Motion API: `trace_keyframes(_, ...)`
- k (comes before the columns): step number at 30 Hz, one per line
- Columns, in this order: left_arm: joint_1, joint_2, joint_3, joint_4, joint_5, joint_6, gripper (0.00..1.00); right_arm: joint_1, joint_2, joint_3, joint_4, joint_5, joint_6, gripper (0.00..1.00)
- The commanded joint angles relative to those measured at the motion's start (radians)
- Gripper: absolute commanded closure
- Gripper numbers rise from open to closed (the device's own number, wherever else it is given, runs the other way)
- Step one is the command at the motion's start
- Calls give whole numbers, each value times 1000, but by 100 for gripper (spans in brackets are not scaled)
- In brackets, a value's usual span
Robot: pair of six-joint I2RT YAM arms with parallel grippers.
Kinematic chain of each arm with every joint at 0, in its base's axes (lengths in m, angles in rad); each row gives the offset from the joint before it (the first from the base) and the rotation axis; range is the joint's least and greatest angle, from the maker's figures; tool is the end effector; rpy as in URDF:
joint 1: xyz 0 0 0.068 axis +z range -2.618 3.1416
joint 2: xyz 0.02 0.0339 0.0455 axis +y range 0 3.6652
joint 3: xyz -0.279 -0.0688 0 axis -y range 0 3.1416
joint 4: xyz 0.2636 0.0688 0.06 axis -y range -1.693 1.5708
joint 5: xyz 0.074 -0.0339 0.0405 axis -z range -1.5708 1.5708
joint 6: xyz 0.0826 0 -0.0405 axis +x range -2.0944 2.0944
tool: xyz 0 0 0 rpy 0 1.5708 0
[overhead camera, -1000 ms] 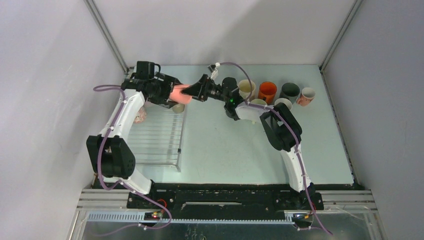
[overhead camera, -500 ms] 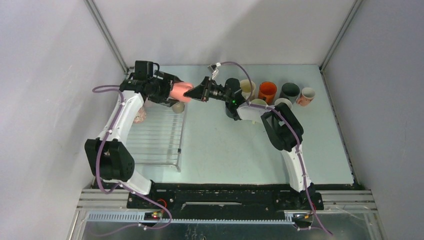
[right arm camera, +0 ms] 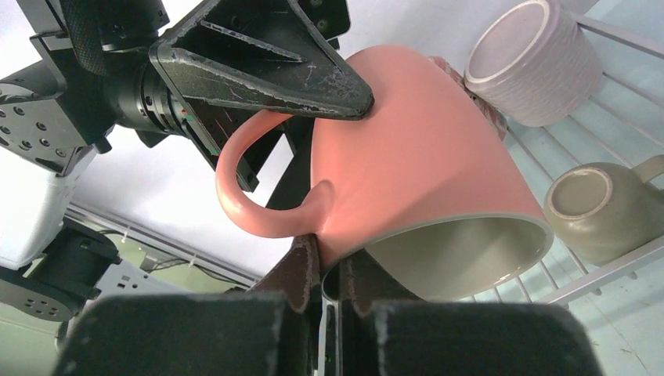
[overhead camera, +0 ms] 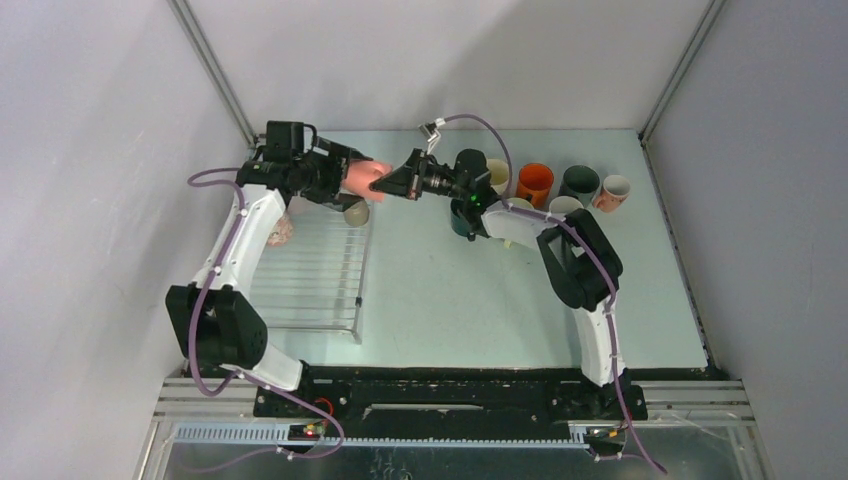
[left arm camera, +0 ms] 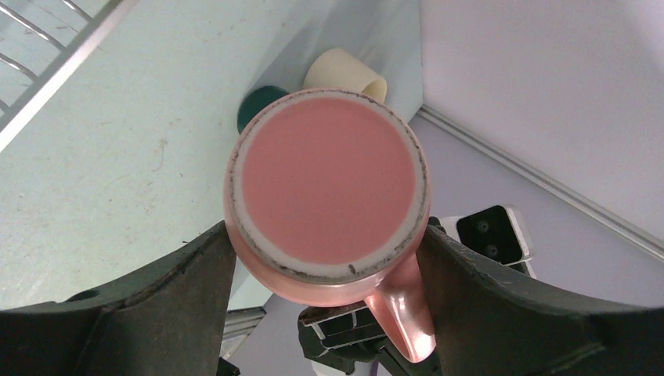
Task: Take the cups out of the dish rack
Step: Place the cup at the center of the board.
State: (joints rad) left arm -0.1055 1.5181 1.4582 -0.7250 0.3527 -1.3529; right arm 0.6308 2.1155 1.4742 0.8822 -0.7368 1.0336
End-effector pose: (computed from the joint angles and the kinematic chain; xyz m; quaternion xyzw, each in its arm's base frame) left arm 0.3741 -0.0683 0.3291 -0.4766 0.7775 -0.3720 0.1731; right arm 0.4057 0.3651 0.2748 -0.1625 0.6207 0.6924 0.3300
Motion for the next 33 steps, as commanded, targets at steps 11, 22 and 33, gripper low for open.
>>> trace_keyframes(11, -40, -116, -61, 148, 152, 108, 49, 24, -239, -46, -226, 69, -145, 100)
trace_keyframes(22, -34, -158, -129, 238, 188, 98, 11, 35, -328, -68, -339, 133, -244, 100)
trace_keyframes(33, -28, -155, -145, 305, 196, 109, 0, 41, -388, -71, -449, 199, -324, 100)
